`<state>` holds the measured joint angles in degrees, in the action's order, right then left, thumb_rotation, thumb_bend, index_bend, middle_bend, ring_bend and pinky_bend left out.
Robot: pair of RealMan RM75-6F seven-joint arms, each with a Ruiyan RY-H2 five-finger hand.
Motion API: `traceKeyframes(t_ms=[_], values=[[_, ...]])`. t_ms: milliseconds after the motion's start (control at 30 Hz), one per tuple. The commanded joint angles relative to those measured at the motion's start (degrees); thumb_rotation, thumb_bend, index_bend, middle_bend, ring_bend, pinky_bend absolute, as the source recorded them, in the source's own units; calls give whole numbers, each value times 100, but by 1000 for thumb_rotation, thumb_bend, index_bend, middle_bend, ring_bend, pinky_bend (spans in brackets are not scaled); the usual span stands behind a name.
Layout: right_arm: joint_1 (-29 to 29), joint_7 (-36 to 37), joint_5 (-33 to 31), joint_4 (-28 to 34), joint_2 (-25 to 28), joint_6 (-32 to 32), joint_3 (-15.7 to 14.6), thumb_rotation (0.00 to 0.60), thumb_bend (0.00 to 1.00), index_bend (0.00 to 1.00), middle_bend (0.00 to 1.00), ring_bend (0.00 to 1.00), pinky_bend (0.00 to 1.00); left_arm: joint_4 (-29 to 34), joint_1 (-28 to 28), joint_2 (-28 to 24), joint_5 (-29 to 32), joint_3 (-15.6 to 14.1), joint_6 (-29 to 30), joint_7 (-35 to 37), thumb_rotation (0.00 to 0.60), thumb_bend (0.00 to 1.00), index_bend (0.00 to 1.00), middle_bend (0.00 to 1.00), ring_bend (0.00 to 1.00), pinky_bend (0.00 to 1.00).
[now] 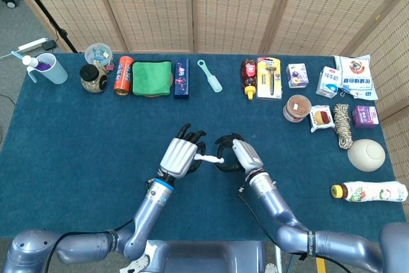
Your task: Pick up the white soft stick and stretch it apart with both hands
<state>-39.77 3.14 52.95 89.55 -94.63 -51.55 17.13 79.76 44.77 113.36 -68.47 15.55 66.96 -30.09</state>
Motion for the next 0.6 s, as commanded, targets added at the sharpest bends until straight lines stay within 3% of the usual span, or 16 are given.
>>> traceKeyframes(t_ms=[33, 600], values=[[2, -1, 0, 0, 2, -5, 1, 600, 355, 635, 284, 169, 0, 6, -3, 5, 10, 1, -1, 6, 600, 377, 598, 258, 291, 95], [18, -108, 13, -22, 102, -62, -18, 600, 355, 636, 286, 172, 0, 114, -73, -147, 39, -7, 9, 90, 600, 380, 624, 274, 296, 95]])
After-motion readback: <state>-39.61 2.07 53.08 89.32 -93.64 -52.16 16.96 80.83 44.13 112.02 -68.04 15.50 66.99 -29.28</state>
